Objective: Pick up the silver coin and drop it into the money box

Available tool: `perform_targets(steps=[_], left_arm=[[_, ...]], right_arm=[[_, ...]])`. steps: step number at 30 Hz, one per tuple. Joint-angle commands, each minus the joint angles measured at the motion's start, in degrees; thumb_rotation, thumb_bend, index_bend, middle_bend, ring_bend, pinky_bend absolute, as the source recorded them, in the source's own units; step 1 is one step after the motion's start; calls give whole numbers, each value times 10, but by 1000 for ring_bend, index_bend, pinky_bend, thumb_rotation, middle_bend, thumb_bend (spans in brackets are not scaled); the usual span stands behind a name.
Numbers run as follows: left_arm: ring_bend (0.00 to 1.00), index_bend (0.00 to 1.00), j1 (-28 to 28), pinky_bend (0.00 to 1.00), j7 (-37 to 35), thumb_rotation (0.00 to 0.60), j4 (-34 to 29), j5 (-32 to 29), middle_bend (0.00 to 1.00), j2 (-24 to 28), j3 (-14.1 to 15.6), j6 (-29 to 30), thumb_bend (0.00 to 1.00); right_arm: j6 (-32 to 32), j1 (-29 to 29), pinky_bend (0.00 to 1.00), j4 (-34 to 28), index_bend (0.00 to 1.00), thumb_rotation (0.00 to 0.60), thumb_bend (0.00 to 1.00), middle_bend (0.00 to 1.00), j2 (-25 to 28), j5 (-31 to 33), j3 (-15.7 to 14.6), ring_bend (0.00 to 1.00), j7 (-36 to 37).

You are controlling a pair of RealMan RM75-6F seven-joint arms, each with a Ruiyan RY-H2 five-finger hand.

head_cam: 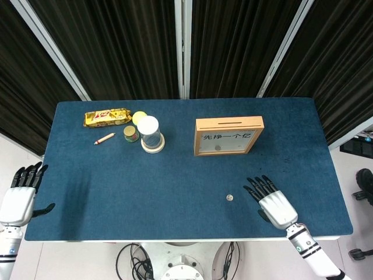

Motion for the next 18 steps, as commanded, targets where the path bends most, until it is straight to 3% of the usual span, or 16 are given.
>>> perform_targets(steps=[1, 11, 18], left_arm=[[0, 52, 1, 0, -2, 600, 1, -1, 0, 0, -1, 1, 124], [0, 52, 2, 0, -5, 600, 4, -2, 0, 3, -1, 1, 124], [0, 52, 4, 0, -8, 600, 4, -3, 0, 6, -2, 5, 124]], right_arm=[[-16, 11, 0, 0, 153, 600, 226, 0, -13, 13, 6, 0, -6], [-50, 37, 0, 23, 305, 600, 226, 0, -62, 36, 17, 0, -13], [-72, 53, 0, 57, 313, 600, 227, 0, -97, 57, 25, 0, -21]])
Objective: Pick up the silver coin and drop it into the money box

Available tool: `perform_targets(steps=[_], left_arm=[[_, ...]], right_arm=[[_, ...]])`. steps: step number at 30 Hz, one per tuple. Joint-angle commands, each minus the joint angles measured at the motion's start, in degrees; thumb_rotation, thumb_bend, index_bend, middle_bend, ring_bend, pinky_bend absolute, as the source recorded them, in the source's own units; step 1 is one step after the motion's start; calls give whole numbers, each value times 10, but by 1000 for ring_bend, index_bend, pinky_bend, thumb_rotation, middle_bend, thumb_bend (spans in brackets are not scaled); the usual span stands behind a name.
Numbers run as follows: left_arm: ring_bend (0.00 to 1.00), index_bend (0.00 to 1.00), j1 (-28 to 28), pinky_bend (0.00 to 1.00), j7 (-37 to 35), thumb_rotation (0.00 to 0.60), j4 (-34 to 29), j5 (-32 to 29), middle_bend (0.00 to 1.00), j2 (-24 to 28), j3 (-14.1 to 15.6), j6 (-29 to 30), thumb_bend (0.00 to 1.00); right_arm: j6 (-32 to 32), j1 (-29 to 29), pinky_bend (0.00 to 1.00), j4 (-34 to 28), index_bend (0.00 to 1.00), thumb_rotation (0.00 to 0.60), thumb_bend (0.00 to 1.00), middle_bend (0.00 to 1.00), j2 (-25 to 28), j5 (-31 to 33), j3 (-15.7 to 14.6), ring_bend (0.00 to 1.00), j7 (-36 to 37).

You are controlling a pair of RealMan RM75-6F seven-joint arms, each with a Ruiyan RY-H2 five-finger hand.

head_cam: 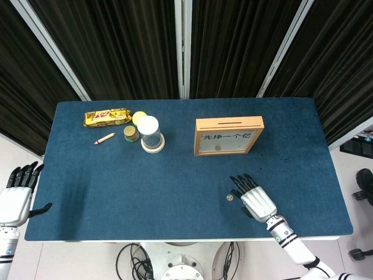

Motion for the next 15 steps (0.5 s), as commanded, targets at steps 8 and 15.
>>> perform_targets(steps=[8, 15], left_arm=[[0, 52, 1, 0, -5, 600, 4, -2, 0, 0, -1, 0, 124], [0, 52, 1, 0, -7, 600, 5, -2, 0, 1, 0, -2, 124]], right_arm=[[-18, 17, 0, 23, 330, 600, 235, 0, -25, 19, 3, 0, 1], [-14, 20, 0, 29, 373, 600, 242, 0, -31, 20, -2, 0, 4]])
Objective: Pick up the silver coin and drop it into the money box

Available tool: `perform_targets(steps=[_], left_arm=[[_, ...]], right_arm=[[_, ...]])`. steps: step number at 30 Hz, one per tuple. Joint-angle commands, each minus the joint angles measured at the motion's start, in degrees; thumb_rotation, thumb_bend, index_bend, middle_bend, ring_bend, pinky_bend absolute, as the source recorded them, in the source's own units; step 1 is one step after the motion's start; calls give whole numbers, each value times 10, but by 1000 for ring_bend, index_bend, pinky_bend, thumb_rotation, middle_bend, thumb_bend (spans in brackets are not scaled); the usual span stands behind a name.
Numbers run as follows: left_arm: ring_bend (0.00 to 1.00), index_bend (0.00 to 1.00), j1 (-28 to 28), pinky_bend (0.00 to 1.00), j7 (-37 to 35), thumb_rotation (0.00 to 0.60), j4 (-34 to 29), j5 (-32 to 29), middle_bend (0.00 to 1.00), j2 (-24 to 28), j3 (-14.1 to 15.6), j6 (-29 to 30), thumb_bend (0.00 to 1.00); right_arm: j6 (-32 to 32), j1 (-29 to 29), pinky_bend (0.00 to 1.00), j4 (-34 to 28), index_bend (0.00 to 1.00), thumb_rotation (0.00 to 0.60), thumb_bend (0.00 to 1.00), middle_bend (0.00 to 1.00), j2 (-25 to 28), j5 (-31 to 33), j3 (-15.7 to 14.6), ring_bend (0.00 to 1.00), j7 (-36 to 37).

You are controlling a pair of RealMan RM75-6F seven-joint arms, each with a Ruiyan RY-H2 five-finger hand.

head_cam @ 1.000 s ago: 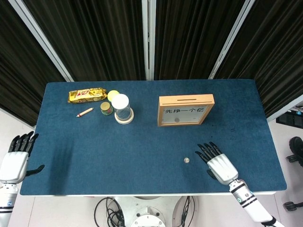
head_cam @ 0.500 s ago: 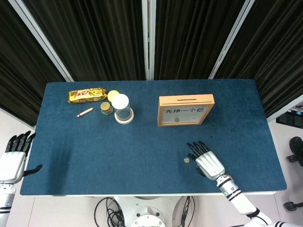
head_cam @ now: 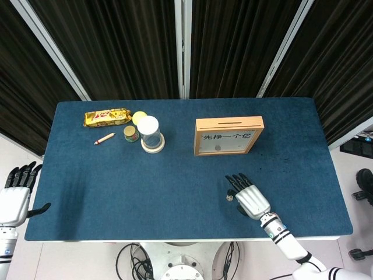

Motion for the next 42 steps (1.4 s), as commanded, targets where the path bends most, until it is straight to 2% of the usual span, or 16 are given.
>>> perform_targets(steps=[1, 29, 42], left_arm=[[0, 52, 0, 0, 0, 600, 0, 0, 0, 0, 0, 0, 124], [0, 52, 0, 0, -1, 600, -1, 0, 0, 4, 0, -3, 124], [0, 52, 1, 0, -7, 600, 3, 1, 0, 5, 1, -1, 123]], right_arm=[[0, 1, 0, 2, 375, 600, 243, 0, -2, 2, 0, 0, 0], [-8, 14, 0, 10, 392, 600, 270, 0, -14, 26, -5, 0, -8], [-2, 14, 0, 19, 485, 600, 273, 0, -21, 30, -9, 0, -8]])
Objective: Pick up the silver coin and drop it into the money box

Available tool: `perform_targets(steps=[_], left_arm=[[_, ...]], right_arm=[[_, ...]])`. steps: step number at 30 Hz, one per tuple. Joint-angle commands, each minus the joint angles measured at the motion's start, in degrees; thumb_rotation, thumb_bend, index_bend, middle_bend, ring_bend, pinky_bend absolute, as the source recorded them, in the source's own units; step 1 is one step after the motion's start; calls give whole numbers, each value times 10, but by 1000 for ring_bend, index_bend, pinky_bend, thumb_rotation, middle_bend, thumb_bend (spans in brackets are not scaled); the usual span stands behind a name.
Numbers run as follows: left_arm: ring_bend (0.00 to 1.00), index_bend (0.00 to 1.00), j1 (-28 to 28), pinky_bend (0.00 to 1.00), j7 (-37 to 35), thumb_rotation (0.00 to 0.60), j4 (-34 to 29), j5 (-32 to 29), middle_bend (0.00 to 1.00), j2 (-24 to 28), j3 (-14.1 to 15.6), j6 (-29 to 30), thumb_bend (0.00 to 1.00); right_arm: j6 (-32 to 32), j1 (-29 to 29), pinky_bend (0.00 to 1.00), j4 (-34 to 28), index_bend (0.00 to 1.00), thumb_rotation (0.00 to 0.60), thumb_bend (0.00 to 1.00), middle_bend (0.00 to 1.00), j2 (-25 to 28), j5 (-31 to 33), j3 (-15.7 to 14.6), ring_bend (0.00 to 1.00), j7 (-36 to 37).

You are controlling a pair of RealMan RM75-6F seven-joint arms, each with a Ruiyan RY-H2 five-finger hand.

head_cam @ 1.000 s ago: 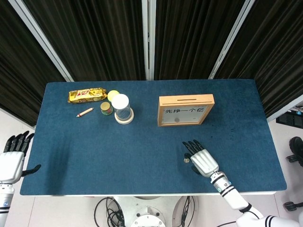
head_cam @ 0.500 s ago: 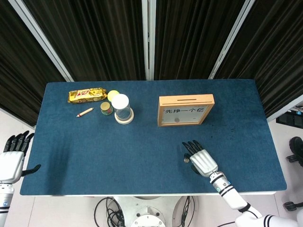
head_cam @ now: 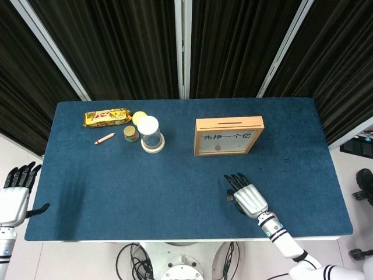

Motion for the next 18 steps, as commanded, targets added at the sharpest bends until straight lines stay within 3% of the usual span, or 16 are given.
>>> perform_targets(steps=[1, 18], left_arm=[[0, 52, 0, 0, -2, 600, 1, 1, 0, 0, 0, 1, 124], [0, 52, 2, 0, -12, 600, 8, 7, 0, -1, 3, 4, 124]], right_arm=[[2, -1, 0, 2, 495, 600, 274, 0, -1, 0, 0, 0, 0], [12, -2, 0, 13, 601, 600, 291, 0, -12, 3, 1, 0, -4]])
